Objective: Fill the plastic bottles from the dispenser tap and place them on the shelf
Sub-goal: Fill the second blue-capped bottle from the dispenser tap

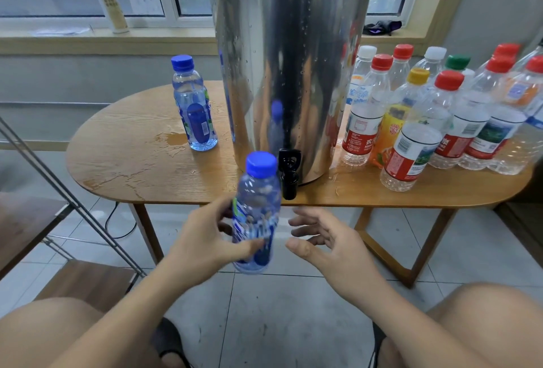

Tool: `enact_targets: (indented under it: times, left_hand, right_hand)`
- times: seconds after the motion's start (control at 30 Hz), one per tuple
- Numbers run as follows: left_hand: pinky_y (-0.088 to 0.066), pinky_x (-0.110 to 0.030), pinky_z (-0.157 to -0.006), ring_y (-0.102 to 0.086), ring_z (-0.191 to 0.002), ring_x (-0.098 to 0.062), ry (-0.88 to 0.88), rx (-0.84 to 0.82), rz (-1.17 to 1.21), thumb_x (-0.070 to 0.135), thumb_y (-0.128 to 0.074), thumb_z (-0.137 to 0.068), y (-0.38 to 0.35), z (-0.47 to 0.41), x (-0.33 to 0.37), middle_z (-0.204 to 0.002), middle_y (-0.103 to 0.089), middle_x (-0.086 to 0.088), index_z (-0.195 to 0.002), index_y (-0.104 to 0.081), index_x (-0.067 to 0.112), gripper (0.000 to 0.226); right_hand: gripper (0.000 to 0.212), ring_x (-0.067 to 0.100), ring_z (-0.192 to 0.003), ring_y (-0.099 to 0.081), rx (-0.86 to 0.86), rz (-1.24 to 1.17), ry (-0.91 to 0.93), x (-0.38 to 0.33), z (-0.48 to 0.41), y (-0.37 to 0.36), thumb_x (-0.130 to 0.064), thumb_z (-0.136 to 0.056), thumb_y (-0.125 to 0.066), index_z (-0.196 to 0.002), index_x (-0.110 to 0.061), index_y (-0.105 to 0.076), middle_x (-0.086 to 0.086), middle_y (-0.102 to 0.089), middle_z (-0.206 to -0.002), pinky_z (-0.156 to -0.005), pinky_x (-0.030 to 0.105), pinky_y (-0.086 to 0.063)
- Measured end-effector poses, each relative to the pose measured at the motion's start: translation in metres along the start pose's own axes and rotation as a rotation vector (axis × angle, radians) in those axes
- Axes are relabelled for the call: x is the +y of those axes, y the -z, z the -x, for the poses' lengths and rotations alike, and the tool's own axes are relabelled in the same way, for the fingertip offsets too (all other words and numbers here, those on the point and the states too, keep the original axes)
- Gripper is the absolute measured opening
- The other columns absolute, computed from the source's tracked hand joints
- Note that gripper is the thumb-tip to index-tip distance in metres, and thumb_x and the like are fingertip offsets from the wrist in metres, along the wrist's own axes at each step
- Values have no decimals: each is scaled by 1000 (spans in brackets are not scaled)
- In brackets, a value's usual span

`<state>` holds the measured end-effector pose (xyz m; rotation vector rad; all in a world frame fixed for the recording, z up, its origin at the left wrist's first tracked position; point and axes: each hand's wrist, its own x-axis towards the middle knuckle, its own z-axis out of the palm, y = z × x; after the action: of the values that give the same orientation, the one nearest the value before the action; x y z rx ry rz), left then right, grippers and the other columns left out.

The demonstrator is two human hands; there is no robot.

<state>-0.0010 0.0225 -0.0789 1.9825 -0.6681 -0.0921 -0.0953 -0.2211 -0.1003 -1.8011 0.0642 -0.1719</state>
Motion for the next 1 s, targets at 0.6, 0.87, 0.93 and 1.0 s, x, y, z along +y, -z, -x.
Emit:
enact_targets:
  times: [0.6, 0.87, 0.93, 1.0]
  left_hand:
    - [-59, -30, -86, -69, -103, 2, 113, 398, 43, 27, -90, -89, 82, -100, -35, -119, -74, 12, -128, -64, 29, 47]
    - [-59, -26, -88, -67, -110, 1, 121, 530, -51, 35, -95, -83, 76, -126, -51, -133, -67, 13, -144, -55, 24, 74]
    - [-58, -24, -87, -66, -108, 6, 119, 546, -54, 34, -96, -82, 74, -127, -50, -132, -67, 13, -143, -57, 23, 74]
    - [-58, -25, -88, -67, -110, 4, 123, 561, -58, 37, -98, -79, 74, -124, -51, -133, -68, 12, -141, -58, 24, 74]
  right_hand:
    - [27, 8, -100, -72, 90, 93, -9, 8, -5, -3, -36, -95, -81, -121, -35, -73, -16, -78, -102, -86, 19, -56]
    - [21, 10, -96, -73, 349, 126, 56, 3, -13, 27, -31, -93, -84, -113, -32, -76, -12, -78, -98, -85, 27, -61]
    - [20, 8, -97, -73, 420, 136, 82, -1, -16, 42, -31, -93, -83, -112, -31, -76, -14, -77, -99, -84, 25, -61]
    - [19, 6, -97, -72, 488, 152, 109, -6, -17, 57, -31, -94, -82, -111, -30, -75, -17, -76, -99, -83, 20, -59]
